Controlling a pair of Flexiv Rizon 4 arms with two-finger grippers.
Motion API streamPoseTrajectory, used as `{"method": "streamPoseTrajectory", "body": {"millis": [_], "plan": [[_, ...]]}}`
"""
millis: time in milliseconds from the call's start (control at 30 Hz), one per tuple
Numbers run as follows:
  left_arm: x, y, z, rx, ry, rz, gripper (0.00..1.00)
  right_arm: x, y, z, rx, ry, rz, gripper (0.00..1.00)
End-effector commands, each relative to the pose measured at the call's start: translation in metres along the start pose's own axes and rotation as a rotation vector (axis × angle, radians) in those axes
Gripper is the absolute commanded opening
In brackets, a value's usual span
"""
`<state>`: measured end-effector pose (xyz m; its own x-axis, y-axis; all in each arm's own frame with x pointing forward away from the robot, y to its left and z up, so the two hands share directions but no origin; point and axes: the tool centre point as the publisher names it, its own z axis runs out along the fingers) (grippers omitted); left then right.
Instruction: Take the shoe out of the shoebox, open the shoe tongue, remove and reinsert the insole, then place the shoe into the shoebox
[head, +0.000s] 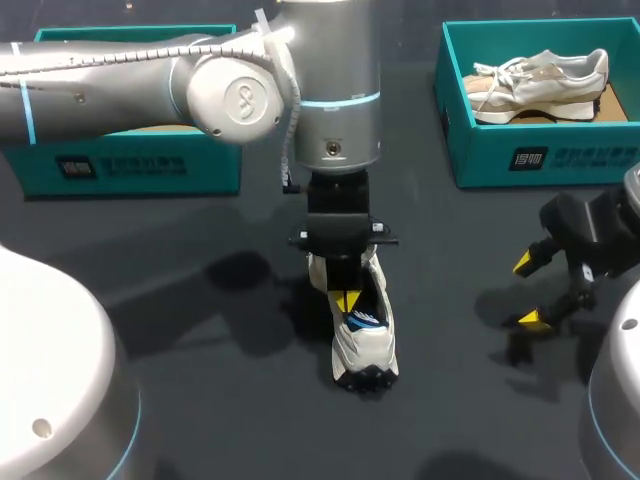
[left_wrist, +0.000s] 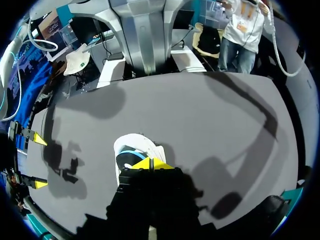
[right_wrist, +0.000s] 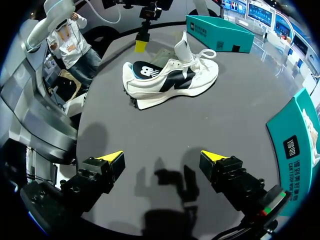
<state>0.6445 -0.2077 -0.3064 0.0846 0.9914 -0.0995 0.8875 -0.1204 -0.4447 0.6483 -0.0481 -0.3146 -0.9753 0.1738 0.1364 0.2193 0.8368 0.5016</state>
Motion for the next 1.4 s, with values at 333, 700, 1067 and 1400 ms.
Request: {"method": "streamPoseTrajectory", "body": {"millis": [333,700,1067,1400], "plan": [[-0.008,0.010,0.033,-0.008,0.014,-0.008,0.00,0.002,-0.001,-0.001,0.001,-0.004,0.000,1.00],[-0.015,0.027,0.053,0.018,0.019,-0.038,0.00,0.002,-0.001,-0.001,0.001,-0.004,0.000,1.00],[-0.013,0.008,0.034,-0.022,-0.013,0.006,0.00,0.002,-0.001,-0.001,0.001,-0.004,0.000,1.00],[-0.014,0.033,0.089,-0.061,0.064,-0.070,0.00,0.002,-0.001,-0.001,0.001,-0.004,0.000,1.00]]}}
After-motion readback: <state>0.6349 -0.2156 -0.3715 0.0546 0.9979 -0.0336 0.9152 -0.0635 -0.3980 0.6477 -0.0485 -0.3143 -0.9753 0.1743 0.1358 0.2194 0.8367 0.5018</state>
